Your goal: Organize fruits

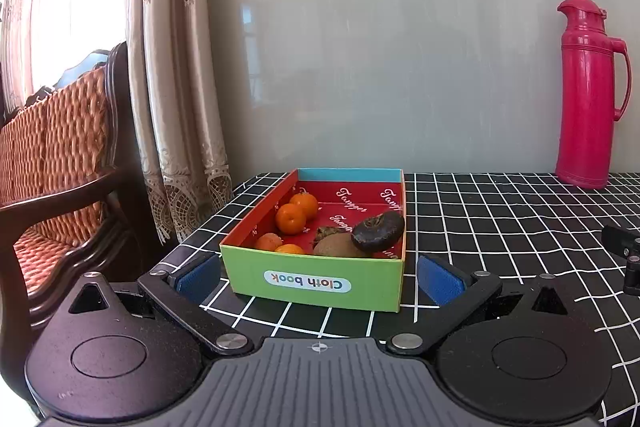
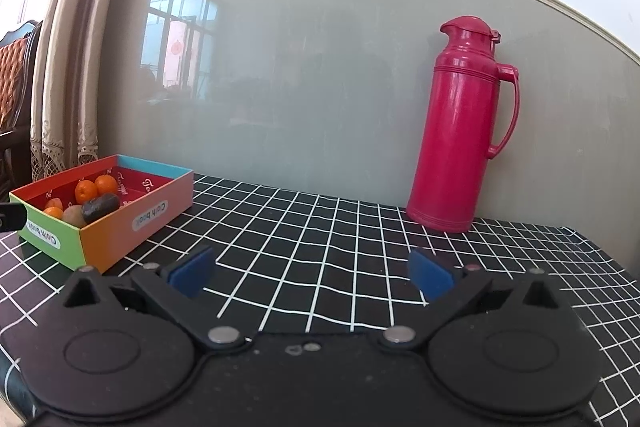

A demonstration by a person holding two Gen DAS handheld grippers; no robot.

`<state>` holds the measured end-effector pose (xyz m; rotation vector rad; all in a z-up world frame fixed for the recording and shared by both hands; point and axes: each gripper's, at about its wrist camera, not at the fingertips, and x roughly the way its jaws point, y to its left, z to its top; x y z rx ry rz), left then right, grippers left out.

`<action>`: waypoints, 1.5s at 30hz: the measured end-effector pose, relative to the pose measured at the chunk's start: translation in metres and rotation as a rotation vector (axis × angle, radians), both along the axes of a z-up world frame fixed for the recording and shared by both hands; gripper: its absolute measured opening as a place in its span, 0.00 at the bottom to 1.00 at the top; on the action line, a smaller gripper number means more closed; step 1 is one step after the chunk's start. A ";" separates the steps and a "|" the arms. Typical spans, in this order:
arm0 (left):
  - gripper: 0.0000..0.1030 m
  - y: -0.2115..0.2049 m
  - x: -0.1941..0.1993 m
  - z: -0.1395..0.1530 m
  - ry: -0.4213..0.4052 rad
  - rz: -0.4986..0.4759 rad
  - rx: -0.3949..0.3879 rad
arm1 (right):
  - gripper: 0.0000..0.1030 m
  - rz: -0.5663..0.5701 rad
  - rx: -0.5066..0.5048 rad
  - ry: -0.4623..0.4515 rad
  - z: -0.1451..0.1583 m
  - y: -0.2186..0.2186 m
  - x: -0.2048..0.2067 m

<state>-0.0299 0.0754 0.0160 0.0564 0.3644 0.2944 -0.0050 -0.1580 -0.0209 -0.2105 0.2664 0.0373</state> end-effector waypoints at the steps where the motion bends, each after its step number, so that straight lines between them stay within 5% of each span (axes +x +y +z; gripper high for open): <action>1: 1.00 0.000 0.000 0.000 0.000 0.001 0.000 | 1.00 0.000 0.001 0.000 0.000 0.000 0.000; 45: 1.00 0.004 -0.004 0.001 -0.018 0.001 -0.010 | 1.00 -0.009 0.007 -0.002 0.000 -0.001 -0.001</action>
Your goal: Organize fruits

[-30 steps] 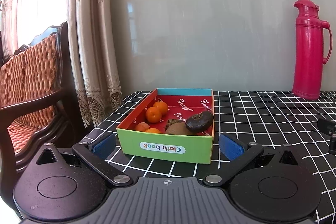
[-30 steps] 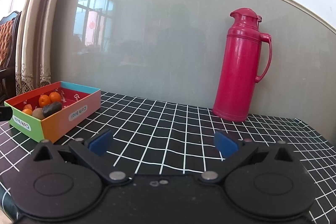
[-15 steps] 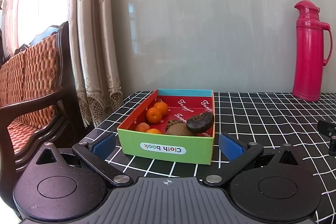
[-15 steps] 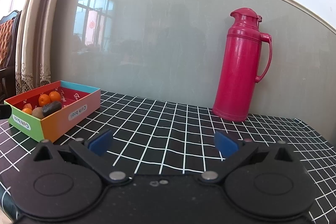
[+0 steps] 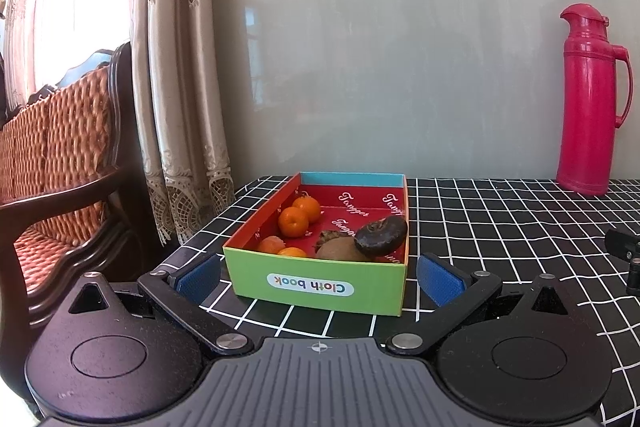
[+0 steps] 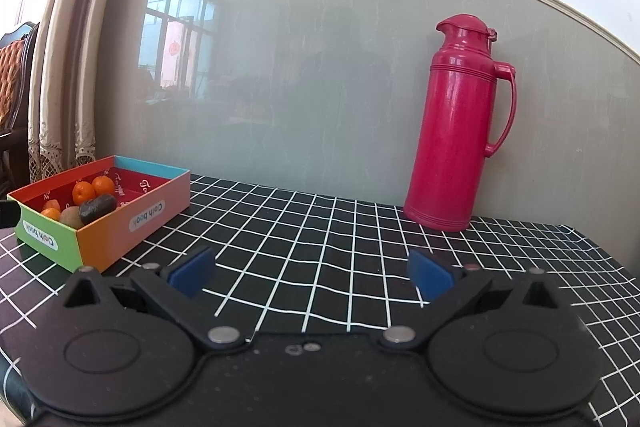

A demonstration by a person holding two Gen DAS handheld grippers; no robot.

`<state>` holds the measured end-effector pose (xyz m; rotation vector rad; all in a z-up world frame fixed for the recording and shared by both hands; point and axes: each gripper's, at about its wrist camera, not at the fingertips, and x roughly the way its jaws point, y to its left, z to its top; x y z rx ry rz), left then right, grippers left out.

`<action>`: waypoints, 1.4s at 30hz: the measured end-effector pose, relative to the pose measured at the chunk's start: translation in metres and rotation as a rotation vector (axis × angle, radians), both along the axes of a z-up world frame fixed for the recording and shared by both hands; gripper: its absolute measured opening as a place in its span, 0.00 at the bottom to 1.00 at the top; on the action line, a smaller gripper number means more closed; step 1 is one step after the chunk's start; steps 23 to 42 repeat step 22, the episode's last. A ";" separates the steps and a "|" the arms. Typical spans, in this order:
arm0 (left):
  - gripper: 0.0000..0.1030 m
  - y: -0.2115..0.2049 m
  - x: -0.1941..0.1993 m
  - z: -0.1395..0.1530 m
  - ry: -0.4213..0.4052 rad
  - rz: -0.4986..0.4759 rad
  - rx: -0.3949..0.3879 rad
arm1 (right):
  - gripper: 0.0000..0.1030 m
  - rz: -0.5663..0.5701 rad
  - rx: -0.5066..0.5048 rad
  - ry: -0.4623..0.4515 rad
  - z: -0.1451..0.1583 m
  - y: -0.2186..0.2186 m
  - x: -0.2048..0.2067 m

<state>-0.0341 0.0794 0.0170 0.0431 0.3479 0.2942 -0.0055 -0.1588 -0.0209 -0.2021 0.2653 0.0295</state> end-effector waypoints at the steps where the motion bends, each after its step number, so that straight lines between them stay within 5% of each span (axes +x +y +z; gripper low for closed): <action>1: 1.00 0.000 -0.001 0.000 -0.004 0.000 -0.001 | 1.00 0.000 0.001 0.000 0.000 0.000 0.000; 42: 1.00 -0.008 -0.004 0.002 -0.047 -0.039 0.028 | 1.00 0.056 0.074 -0.037 0.006 -0.002 -0.009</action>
